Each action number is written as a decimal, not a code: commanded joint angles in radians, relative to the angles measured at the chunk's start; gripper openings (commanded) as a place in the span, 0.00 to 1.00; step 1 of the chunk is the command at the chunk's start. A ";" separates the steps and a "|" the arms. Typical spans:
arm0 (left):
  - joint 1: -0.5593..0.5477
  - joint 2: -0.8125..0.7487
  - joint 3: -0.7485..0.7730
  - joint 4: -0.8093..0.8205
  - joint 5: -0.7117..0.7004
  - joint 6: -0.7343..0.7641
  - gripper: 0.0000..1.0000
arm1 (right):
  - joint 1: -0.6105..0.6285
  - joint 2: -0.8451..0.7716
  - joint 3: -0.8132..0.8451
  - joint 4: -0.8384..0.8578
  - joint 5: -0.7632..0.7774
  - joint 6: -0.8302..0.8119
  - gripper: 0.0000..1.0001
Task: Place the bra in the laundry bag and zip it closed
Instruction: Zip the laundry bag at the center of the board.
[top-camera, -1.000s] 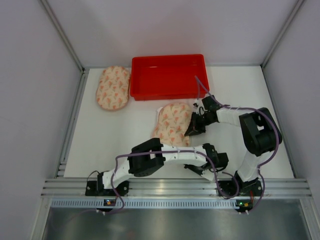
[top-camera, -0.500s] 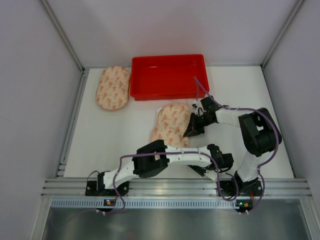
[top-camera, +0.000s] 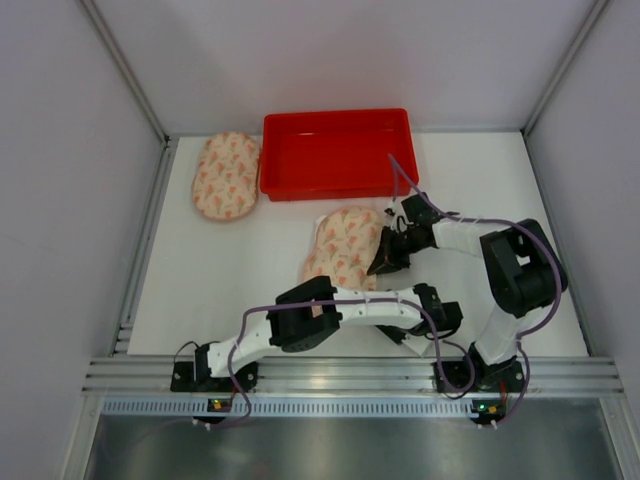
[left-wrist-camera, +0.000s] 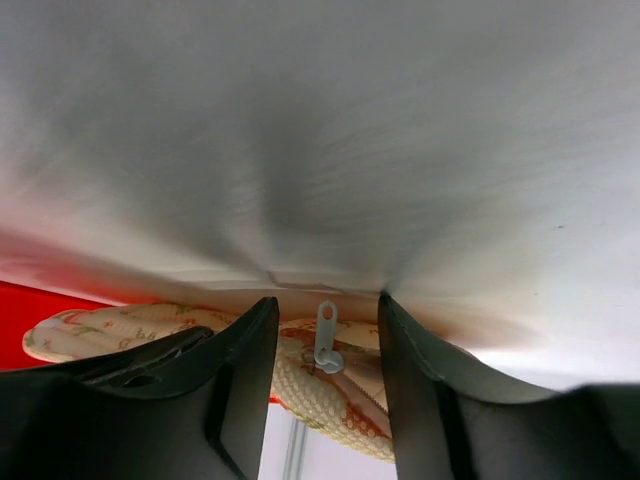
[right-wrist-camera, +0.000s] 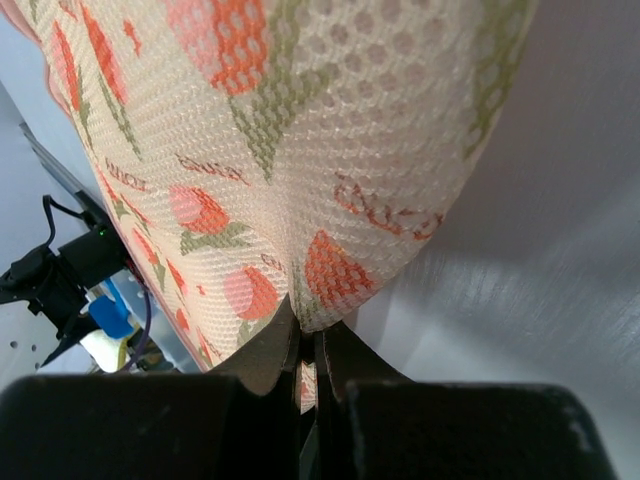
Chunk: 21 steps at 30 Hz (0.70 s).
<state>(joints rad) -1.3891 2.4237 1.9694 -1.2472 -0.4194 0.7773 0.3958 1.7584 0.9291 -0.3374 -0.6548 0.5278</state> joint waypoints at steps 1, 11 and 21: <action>0.007 0.087 -0.018 -0.018 0.005 0.033 0.48 | 0.021 -0.062 -0.015 0.017 -0.003 0.012 0.00; 0.004 0.078 -0.036 -0.020 0.050 0.011 0.00 | 0.025 -0.059 -0.003 0.020 -0.003 0.003 0.00; -0.076 -0.043 -0.102 -0.020 0.159 -0.036 0.00 | -0.012 0.027 0.076 -0.011 0.001 -0.080 0.00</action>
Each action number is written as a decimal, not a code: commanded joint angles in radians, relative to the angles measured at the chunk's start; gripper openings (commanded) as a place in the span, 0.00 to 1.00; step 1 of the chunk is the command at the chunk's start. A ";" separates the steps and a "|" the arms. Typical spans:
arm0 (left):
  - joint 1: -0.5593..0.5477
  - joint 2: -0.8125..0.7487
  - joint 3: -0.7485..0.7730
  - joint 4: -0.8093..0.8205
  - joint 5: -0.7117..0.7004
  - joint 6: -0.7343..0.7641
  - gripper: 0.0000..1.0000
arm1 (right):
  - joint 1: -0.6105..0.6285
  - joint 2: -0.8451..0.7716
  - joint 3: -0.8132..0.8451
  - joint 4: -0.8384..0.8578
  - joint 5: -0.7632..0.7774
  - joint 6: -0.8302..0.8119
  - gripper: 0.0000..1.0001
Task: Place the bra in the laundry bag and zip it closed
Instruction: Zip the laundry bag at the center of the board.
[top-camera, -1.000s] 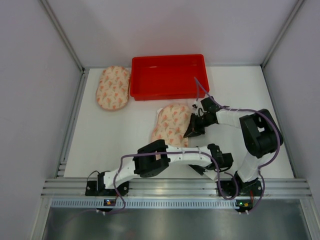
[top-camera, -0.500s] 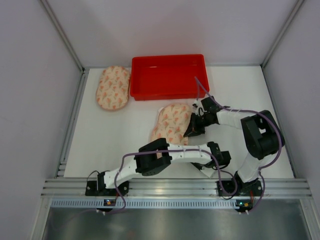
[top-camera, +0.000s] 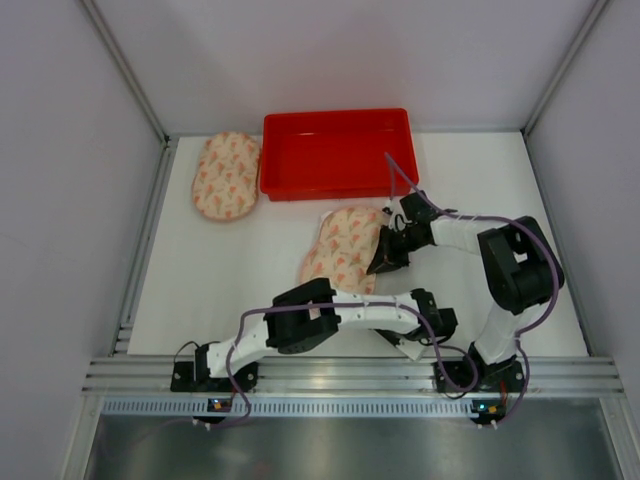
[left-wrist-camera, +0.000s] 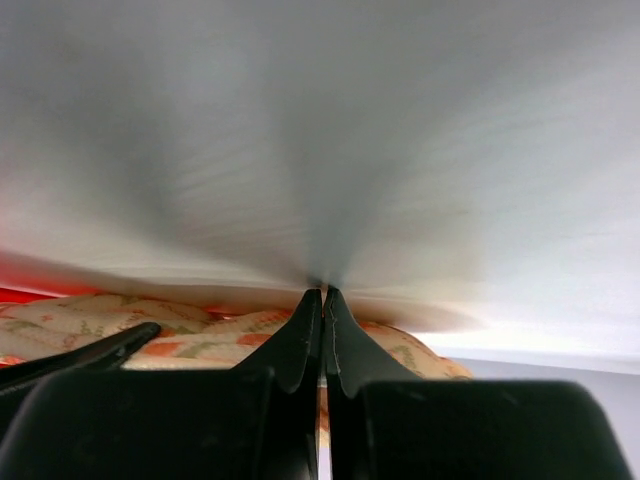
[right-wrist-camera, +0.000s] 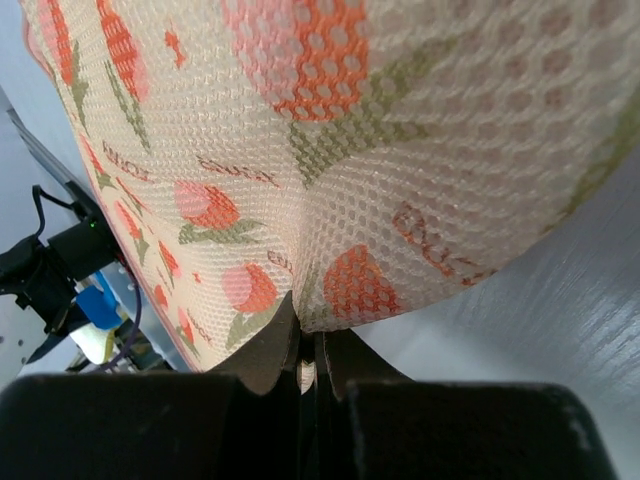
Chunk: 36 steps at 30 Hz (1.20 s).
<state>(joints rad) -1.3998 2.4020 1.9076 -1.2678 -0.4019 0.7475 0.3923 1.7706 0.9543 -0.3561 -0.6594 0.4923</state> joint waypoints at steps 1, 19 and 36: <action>-0.073 -0.029 -0.045 0.001 0.149 -0.011 0.00 | -0.010 0.018 0.052 0.009 0.006 -0.052 0.00; -0.090 -0.158 -0.119 0.067 0.250 -0.073 0.00 | -0.049 0.073 0.192 -0.110 -0.115 -0.211 0.27; 0.032 -0.175 -0.047 0.249 0.187 -0.031 0.00 | -0.121 -0.050 -0.058 -0.145 -0.278 -0.264 0.79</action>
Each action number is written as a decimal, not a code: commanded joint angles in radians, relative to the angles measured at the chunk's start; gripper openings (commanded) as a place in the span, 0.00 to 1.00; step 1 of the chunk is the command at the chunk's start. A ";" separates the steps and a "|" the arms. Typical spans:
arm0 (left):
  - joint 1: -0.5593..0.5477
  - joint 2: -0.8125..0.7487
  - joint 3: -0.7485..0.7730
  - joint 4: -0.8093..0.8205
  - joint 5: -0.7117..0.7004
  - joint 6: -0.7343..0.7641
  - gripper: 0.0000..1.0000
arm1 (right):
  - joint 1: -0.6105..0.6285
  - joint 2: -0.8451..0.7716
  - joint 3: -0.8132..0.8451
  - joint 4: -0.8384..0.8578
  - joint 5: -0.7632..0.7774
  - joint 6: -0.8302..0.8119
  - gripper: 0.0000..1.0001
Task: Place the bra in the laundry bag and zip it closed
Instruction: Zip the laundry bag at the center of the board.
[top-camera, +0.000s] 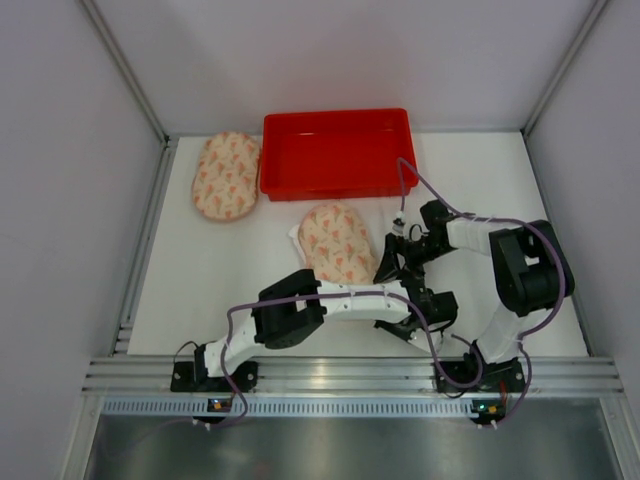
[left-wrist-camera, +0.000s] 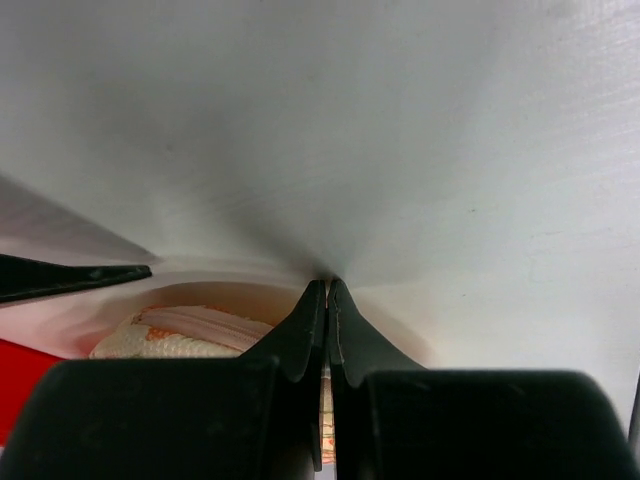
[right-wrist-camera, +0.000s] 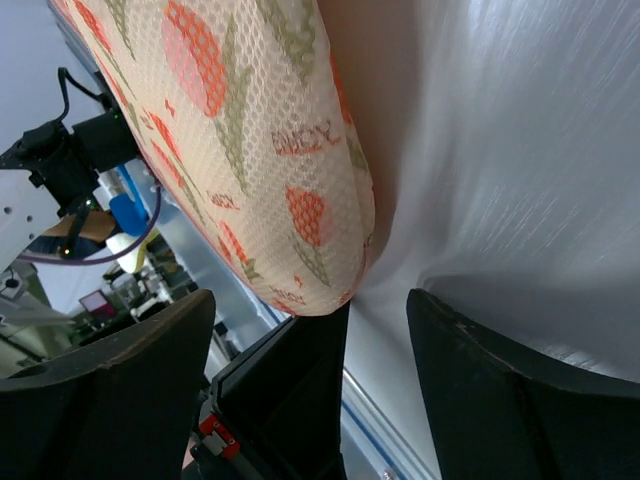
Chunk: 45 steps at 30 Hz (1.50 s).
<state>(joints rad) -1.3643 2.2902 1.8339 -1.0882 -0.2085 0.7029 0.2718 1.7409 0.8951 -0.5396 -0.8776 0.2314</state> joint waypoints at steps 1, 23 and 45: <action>-0.004 -0.070 0.027 0.076 -0.009 0.014 0.00 | 0.001 -0.012 0.005 0.036 -0.073 -0.003 0.76; -0.133 -0.259 -0.291 0.148 0.138 -0.020 0.00 | -0.040 0.124 0.191 -0.063 -0.061 -0.115 0.00; 0.008 -0.120 -0.033 0.188 -0.008 -0.076 0.00 | -0.080 0.046 0.171 -0.246 -0.044 -0.213 0.76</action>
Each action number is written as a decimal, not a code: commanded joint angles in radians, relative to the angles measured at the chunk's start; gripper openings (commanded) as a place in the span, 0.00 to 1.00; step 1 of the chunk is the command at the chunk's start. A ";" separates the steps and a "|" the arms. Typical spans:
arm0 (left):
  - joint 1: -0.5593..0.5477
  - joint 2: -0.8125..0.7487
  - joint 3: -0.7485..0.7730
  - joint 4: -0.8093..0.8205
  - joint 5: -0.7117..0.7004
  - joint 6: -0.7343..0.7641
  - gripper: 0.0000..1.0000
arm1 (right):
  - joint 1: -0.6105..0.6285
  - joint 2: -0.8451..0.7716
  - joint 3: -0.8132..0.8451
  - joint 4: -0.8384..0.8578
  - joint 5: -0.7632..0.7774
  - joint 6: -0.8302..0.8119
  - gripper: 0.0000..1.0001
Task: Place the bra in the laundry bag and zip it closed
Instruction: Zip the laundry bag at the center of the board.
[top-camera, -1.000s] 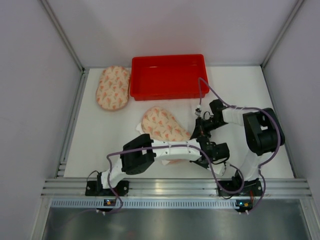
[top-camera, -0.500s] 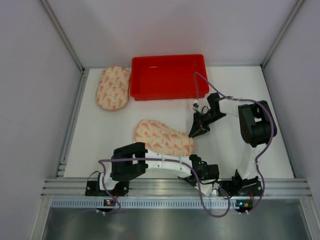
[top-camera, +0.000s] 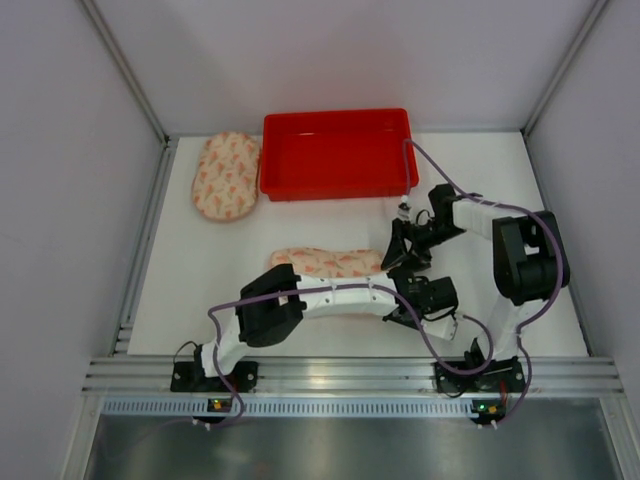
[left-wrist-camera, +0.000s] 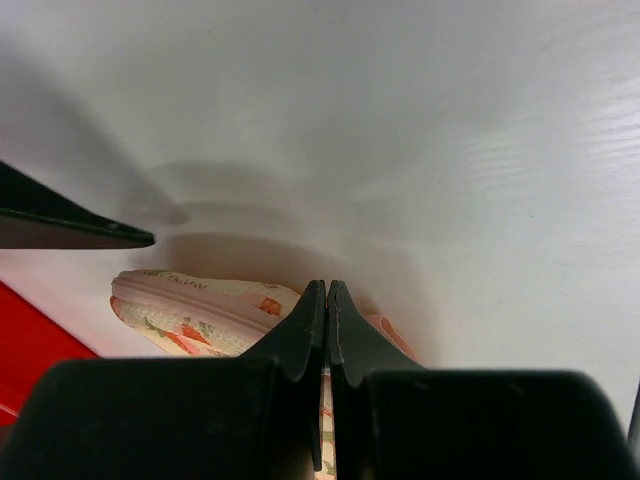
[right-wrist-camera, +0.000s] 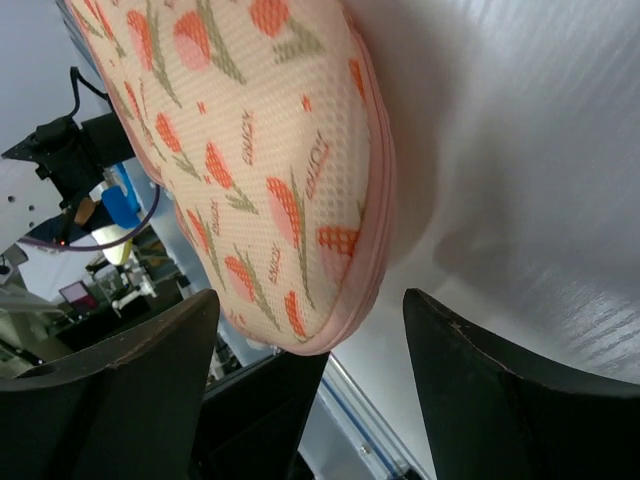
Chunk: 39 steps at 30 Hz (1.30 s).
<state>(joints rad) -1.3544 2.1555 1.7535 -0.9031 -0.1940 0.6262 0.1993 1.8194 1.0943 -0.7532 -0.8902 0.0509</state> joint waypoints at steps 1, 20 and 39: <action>-0.002 0.020 0.050 0.007 -0.028 0.009 0.00 | -0.006 -0.025 -0.033 -0.029 -0.044 -0.028 0.74; -0.109 -0.108 -0.202 0.010 0.082 -0.037 0.00 | -0.017 0.084 0.070 0.066 -0.064 0.041 0.00; 0.015 -0.057 -0.037 0.013 0.022 -0.089 0.00 | -0.041 0.018 0.089 -0.081 -0.046 0.007 0.77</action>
<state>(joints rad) -1.3853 2.0720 1.6371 -0.8951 -0.1608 0.5495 0.1738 1.9110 1.2041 -0.7750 -0.9363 0.0921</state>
